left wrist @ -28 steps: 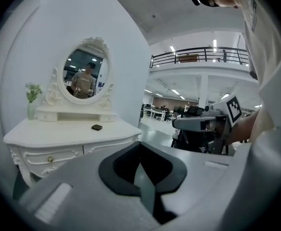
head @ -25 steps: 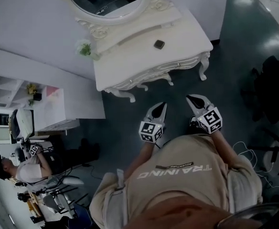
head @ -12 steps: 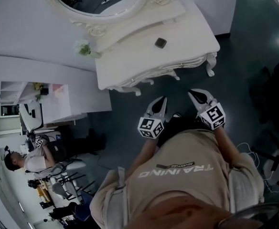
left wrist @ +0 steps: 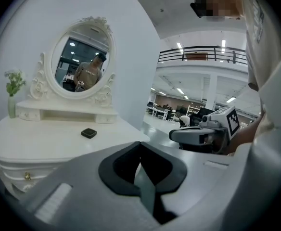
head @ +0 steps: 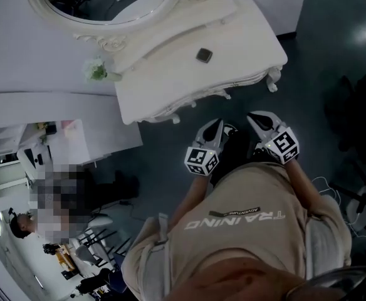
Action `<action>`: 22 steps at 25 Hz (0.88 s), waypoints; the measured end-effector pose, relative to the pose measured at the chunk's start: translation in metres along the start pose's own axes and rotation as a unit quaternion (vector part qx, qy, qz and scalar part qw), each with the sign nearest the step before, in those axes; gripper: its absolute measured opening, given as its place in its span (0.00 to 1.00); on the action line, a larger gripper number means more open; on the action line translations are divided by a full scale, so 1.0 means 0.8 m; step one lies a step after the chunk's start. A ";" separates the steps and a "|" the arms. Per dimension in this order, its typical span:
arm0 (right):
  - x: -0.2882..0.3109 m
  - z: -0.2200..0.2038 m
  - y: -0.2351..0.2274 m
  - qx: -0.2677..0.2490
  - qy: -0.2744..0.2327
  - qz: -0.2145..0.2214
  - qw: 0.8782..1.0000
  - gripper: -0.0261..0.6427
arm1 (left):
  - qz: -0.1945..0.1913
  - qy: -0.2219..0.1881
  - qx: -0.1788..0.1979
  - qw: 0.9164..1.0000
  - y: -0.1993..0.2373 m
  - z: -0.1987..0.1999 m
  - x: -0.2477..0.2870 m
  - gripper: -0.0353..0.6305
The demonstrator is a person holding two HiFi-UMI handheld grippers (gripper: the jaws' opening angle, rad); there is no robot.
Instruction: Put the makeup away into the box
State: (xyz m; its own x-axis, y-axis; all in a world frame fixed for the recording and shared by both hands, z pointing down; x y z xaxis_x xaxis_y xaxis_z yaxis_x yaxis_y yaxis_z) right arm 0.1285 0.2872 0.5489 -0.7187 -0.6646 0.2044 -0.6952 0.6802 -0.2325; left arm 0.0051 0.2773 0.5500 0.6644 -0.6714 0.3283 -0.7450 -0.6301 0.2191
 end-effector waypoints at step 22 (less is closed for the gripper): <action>0.171 0.113 -0.125 -0.019 0.015 -0.142 0.990 0.04 | -0.114 -0.041 0.055 0.991 0.199 0.135 0.123 0.05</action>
State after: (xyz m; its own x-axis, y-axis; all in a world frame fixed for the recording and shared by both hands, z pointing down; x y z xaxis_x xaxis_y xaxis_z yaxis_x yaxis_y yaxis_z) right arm 0.1010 0.1000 0.5145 -0.4938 -0.8215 0.2852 -0.8689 0.4787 -0.1257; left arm -0.0417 0.0685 0.5180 0.8204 -0.5338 0.2050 -0.5674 -0.8045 0.1758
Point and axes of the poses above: the fingertips, and each gripper's own axes: x forward along the fingers, y to its left, z out of its top, the point moved 2 cm from there along -x, backward along the fingers, and after that the axes turned 1 degree about -y, right-handed, at the moved point
